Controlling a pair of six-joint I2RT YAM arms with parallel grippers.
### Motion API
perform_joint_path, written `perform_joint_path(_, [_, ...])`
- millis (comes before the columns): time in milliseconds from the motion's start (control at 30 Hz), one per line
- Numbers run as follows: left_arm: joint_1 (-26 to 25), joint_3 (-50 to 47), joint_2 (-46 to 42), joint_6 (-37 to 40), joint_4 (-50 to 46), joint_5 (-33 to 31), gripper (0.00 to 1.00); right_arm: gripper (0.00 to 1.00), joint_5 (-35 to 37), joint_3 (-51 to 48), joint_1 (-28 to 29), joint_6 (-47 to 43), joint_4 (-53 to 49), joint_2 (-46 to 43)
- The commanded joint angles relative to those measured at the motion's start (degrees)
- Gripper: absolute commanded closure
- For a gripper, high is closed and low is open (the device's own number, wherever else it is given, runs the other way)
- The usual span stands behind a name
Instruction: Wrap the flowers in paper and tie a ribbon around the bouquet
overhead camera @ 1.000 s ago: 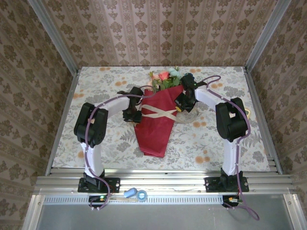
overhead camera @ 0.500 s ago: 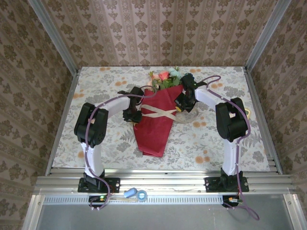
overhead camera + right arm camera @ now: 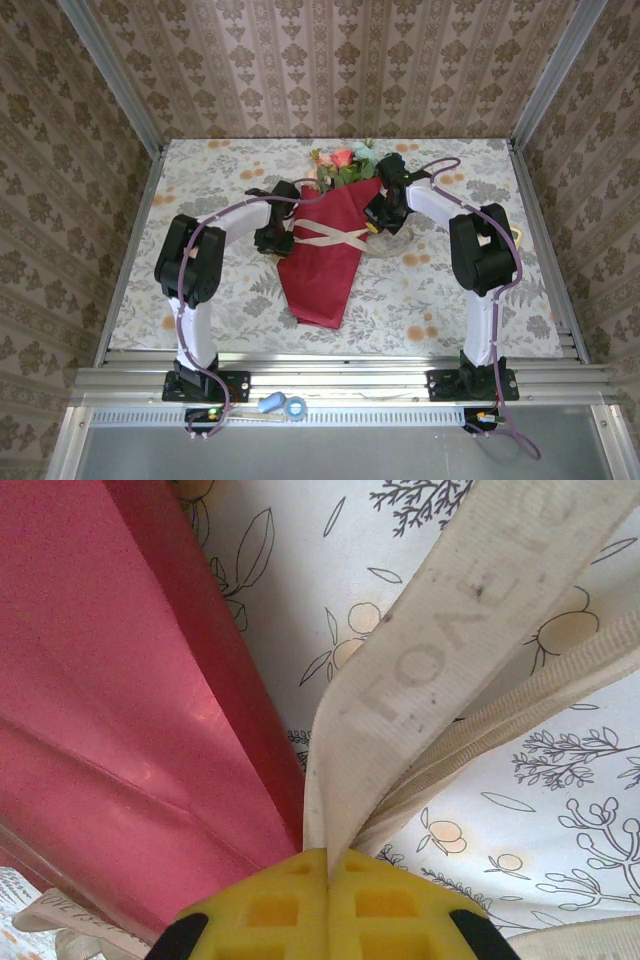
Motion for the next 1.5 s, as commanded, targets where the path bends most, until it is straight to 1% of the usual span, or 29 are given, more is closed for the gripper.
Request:
perform_joint_path(0, [-0.42, 1.66, 0.09, 1.37, -2.40, -2.00, 0.74, 1.00, -0.13, -0.39, -0.10, -0.33, -0.53, 0.17])
perform_joint_path(200, [-0.37, 0.97, -0.22, 1.44, -2.55, -2.53, 0.86, 1.00, 0.03, -0.34, -0.05, -0.33, -0.68, 0.26])
perform_joint_path(333, [-0.17, 0.29, -0.68, 1.30, -2.41, -2.64, 1.00, 1.00, 0.09, -0.35, -0.09, -0.33, -0.53, 0.26])
perform_joint_path(500, [0.48, -1.64, -2.53, 0.21, -2.26, -2.49, 1.00, 1.00, 1.12, -0.38, -0.22, -0.84, -0.70, -0.50])
perform_joint_path(633, [2.64, -6.39, -7.46, -3.46, -1.75, 0.15, 1.00, 1.00, 2.54, 0.52, -1.02, -2.63, -1.56, -1.37])
perform_joint_path(667, [4.66, -8.18, -9.43, -4.63, -1.47, 1.02, 1.00, 1.00, 2.81, 0.91, -1.47, -3.35, -2.09, -1.54])
perform_joint_path(800, [9.58, -14.20, -16.92, -8.04, -0.32, 3.48, 1.00, 1.00, 3.82, 2.14, -2.93, -5.82, -3.23, -2.11])
perform_joint_path(867, [12.88, -16.23, -19.92, -9.59, -0.54, 4.41, 1.00, 1.00, 4.33, 2.69, -3.57, -7.01, -3.99, -2.25])
perform_joint_path(1033, [22.37, -20.63, -23.54, -14.12, -0.52, 7.47, 1.00, 1.00, 5.40, 2.36, -5.99, -9.14, -4.90, -3.44])
perform_joint_path(1167, [28.22, -21.61, -24.62, -16.06, 0.37, 8.05, 1.00, 1.00, 5.50, 1.82, -8.93, -10.77, -5.21, -4.14])
perform_joint_path(1300, [31.86, -20.91, -22.86, -17.38, 1.04, 8.88, 1.00, 1.00, 6.02, 1.40, -12.06, -12.29, -5.69, -4.80])
perform_joint_path(1467, [33.12, -20.46, -20.71, -18.71, 2.11, 9.60, 1.00, 1.00, 6.85, 0.98, -15.81, -13.68, -6.09, -5.34])
